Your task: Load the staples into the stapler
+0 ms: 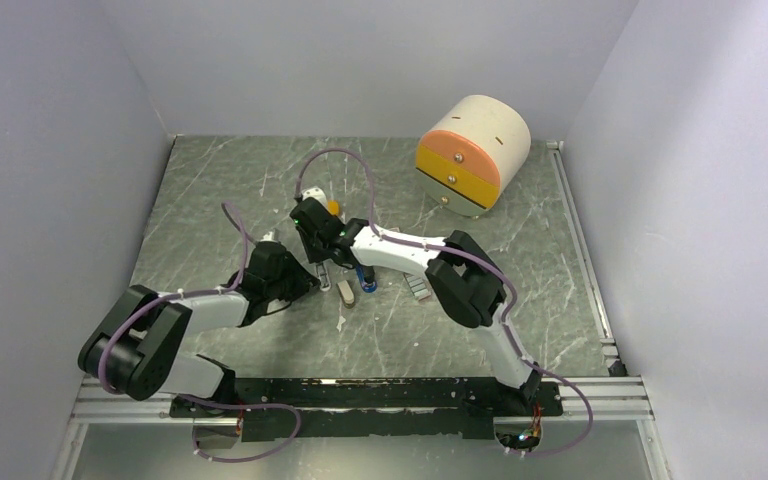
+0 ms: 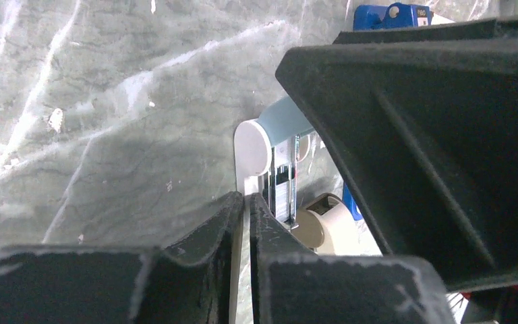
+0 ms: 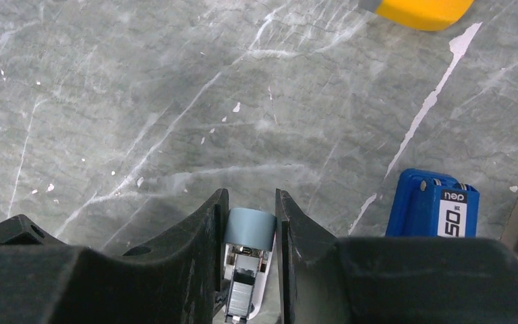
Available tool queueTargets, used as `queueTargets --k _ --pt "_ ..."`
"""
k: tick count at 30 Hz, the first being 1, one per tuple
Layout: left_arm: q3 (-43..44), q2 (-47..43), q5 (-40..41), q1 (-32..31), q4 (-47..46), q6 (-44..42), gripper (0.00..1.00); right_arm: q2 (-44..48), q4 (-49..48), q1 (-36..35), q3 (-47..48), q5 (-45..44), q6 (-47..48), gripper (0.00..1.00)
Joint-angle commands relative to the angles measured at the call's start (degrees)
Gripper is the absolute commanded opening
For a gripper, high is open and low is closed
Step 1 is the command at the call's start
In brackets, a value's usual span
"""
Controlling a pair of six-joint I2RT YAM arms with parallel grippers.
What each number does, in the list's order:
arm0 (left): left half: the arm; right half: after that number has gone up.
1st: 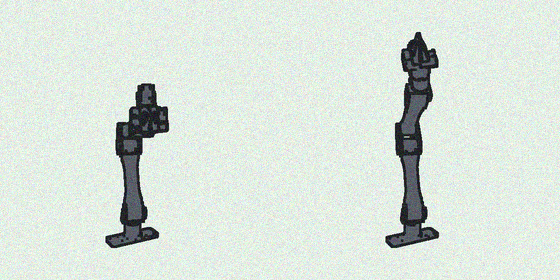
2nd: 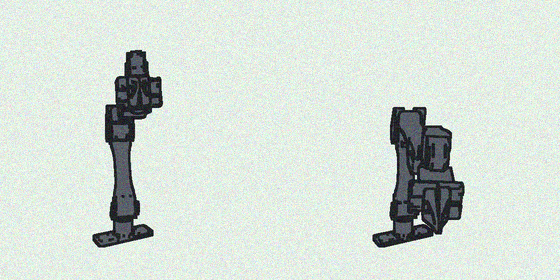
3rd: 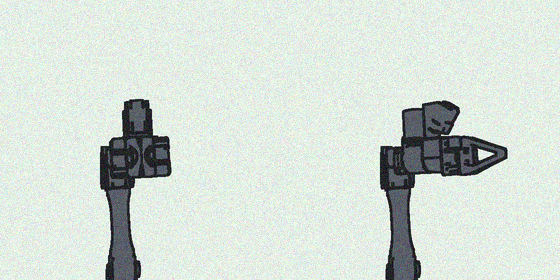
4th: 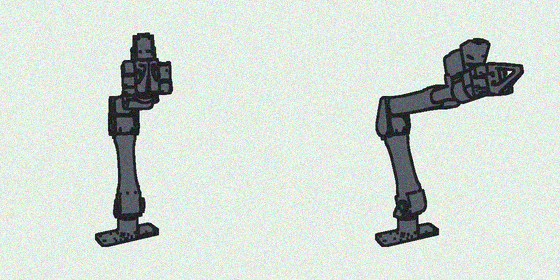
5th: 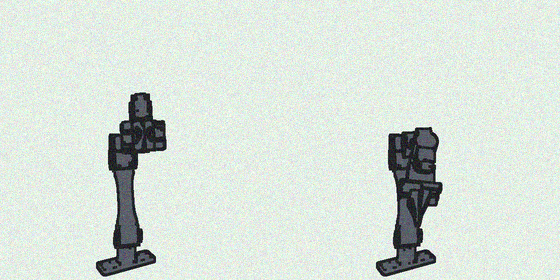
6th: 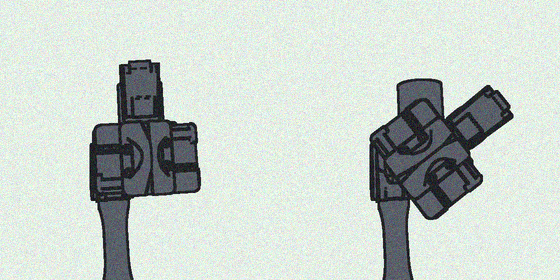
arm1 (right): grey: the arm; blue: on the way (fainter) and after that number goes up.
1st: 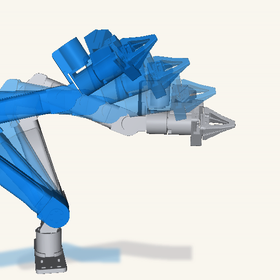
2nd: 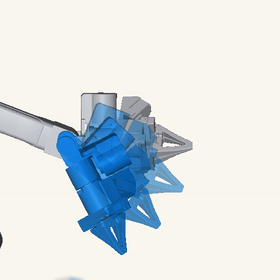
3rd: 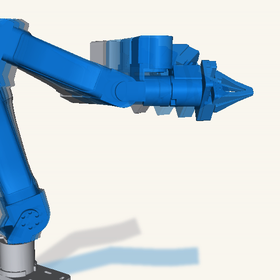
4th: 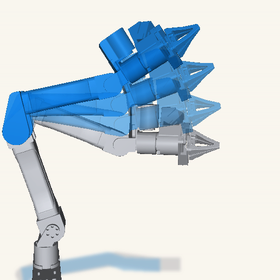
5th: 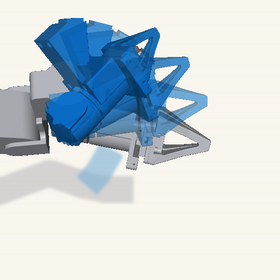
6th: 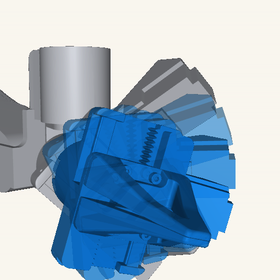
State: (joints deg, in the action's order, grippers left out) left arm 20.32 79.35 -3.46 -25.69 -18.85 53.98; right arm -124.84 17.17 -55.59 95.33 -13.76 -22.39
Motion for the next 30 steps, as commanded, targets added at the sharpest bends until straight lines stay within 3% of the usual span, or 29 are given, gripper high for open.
queueTargets --k 1,7,30 --pt "0.33 2.38 1.28 0.38 4.32 -1.10 0.10 3.68 -0.75 0.02 -1.52 0.71 -0.98 0.20" --pt "0.28 3.46 2.56 0.38 7.00 -1.89 0.05 5.92 -1.53 -0.11 -4.06 1.76 -2.46 0.20" --pt "-0.41 5.63 1.98 0.38 5.83 -2.24 0.05 8.84 2.90 -3.89 -9.82 0.65 -7.22 0.18"
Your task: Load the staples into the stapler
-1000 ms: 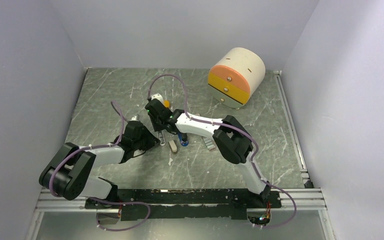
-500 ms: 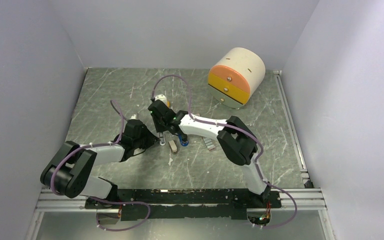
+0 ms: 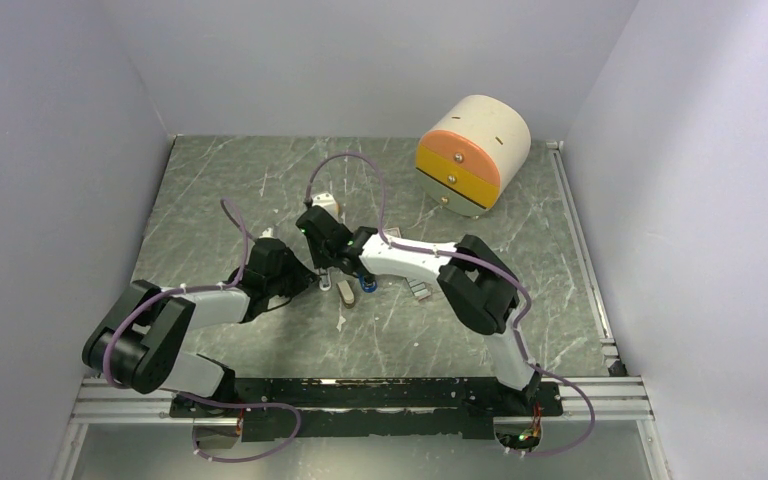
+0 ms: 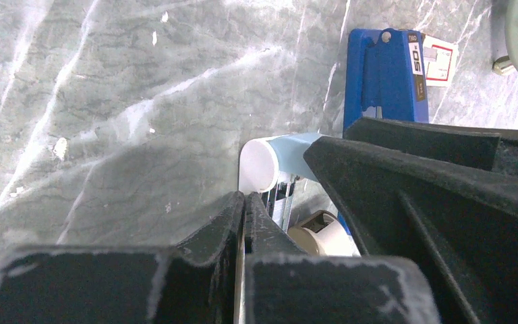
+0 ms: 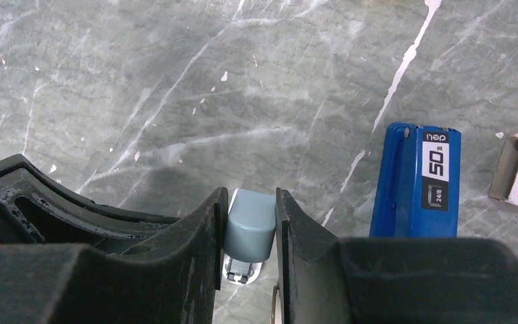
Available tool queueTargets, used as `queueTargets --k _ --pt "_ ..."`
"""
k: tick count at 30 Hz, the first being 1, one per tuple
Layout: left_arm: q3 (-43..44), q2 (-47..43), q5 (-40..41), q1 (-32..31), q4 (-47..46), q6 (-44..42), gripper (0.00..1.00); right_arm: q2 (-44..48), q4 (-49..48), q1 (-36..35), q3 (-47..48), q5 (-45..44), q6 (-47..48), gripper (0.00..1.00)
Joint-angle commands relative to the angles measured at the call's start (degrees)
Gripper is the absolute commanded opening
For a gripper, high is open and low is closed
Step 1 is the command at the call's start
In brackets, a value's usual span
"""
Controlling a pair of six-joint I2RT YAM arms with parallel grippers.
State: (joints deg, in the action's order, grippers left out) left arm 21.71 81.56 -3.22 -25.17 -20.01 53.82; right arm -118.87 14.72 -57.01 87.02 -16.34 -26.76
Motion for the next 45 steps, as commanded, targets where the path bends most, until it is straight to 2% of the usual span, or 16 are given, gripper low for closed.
queueTargets --k 1,12,23,36,45 --pt "-1.89 3.47 1.73 -0.14 6.86 -2.06 0.05 3.08 5.21 -2.69 -1.90 3.03 -2.85 0.18" --pt "-2.31 3.52 2.33 -0.14 6.73 -1.96 0.05 4.35 1.58 -4.42 -5.63 -0.64 -3.18 0.17" --pt "-2.38 2.43 2.43 -0.14 7.29 -1.90 0.05 2.25 3.25 -6.29 -4.68 -3.14 -3.19 0.17" --pt "-2.71 -0.75 2.46 -0.14 8.78 -1.14 0.05 0.25 1.97 -8.02 -5.90 -8.54 -2.95 0.18" --pt "-2.47 -6.55 1.95 -0.14 11.54 -0.39 0.07 -0.77 0.85 -8.26 -6.18 -9.08 -2.29 0.20"
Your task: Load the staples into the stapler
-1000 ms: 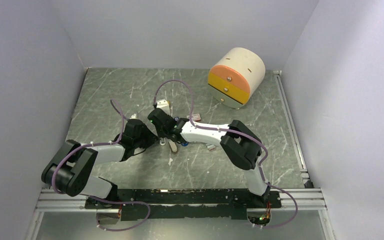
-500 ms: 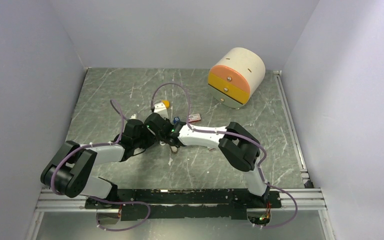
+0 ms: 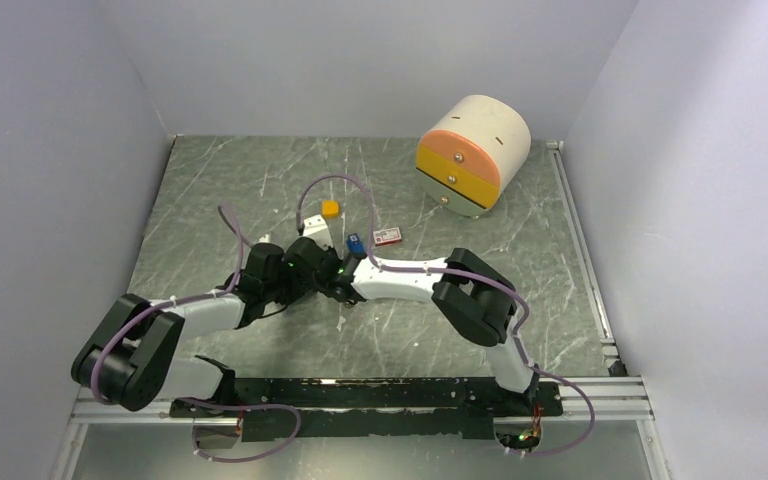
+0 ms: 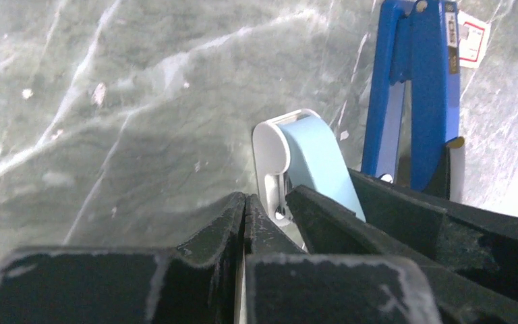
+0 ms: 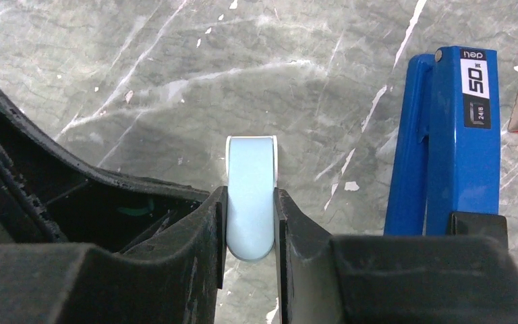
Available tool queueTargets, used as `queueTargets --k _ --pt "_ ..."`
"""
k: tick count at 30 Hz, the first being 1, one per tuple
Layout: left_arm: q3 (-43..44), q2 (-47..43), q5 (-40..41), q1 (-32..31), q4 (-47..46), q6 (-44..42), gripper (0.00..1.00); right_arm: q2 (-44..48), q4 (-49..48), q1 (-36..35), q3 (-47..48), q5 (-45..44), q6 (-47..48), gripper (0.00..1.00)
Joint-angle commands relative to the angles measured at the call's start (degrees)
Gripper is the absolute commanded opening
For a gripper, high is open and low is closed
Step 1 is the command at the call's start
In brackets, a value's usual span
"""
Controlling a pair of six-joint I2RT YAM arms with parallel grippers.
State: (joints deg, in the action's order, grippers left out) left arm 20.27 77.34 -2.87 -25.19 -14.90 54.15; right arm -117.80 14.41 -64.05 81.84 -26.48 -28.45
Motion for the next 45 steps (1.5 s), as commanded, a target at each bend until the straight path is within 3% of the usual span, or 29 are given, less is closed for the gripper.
queueTargets --k 1,7,17,23,34,41,45 --pt "-0.97 -3.16 1.64 -0.12 7.03 -0.64 0.07 -2.06 1.33 -1.28 -0.80 1.23 -0.66 0.20" --pt "-0.33 -8.39 2.78 -0.12 11.76 -0.47 0.10 -3.01 2.90 -1.19 0.72 2.05 -1.21 0.24" --pt "0.20 -13.69 7.19 -0.12 17.04 -1.29 0.12 -0.25 4.53 -1.08 2.93 2.92 -0.64 0.45" --pt "1.30 -14.89 9.08 -0.11 19.02 -2.11 0.11 2.11 5.51 -1.09 3.51 3.20 -0.29 0.52" --pt "0.79 -15.74 10.09 -0.03 19.73 -2.38 0.12 1.27 7.33 -0.31 5.72 1.48 0.07 0.45" --pt "0.48 -15.18 9.74 -0.03 19.09 -2.33 0.11 0.24 8.90 -0.15 5.37 1.39 0.00 0.26" --pt "0.51 -14.89 9.60 -0.03 18.86 -2.47 0.11 -0.48 9.57 -0.02 3.64 2.78 -0.53 0.22"
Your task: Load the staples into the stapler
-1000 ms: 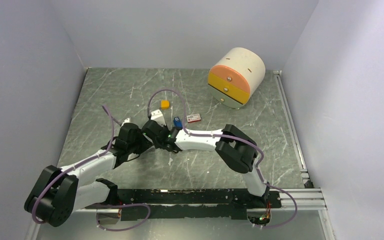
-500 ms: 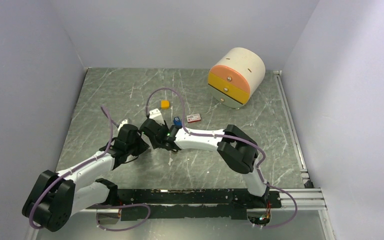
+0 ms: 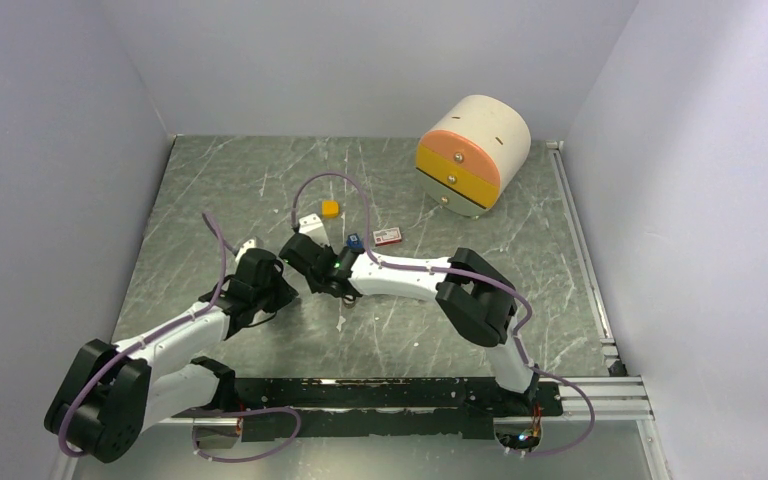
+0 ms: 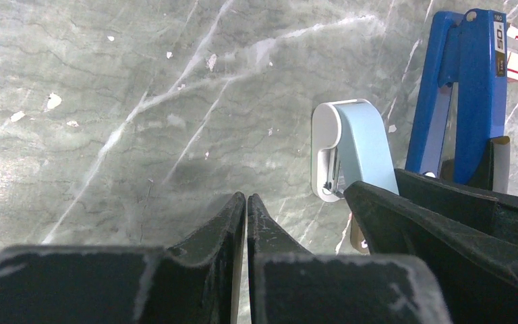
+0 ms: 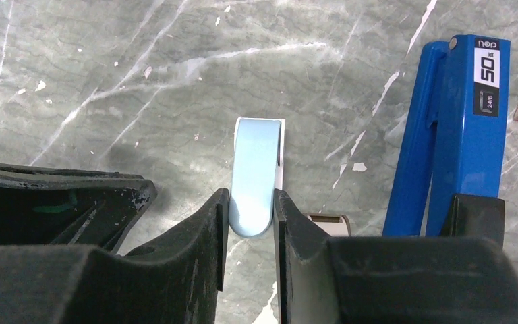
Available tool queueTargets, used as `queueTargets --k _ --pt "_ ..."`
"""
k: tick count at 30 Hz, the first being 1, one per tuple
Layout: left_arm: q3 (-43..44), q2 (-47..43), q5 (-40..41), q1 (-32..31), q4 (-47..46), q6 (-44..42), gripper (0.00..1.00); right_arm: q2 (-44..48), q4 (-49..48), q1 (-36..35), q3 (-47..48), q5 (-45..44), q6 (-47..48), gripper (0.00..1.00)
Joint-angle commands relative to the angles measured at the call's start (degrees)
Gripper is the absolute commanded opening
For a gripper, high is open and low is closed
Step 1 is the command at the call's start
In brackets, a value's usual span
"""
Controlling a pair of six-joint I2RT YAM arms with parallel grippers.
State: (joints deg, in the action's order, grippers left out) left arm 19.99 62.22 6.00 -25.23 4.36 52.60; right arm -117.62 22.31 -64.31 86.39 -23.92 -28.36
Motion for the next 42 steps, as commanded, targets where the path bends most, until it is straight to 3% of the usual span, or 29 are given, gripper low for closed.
queueTargets --k 1,24,37,42 --pt "0.84 0.34 0.76 0.01 -0.40 -0.95 0.11 -0.78 1.61 0.21 -1.36 0.53 -0.91 0.21" --pt "0.73 0.46 0.94 0.01 -0.16 -0.98 0.11 -7.49 2.33 1.81 -2.80 4.91 -1.71 0.14" --pt "1.19 -0.47 1.60 0.01 0.82 -0.92 0.14 -0.80 -0.43 3.05 1.85 4.85 -0.04 0.44" --pt "1.29 -0.55 1.54 0.01 1.01 -0.88 0.16 1.36 -1.18 3.20 0.74 5.51 0.10 0.49"
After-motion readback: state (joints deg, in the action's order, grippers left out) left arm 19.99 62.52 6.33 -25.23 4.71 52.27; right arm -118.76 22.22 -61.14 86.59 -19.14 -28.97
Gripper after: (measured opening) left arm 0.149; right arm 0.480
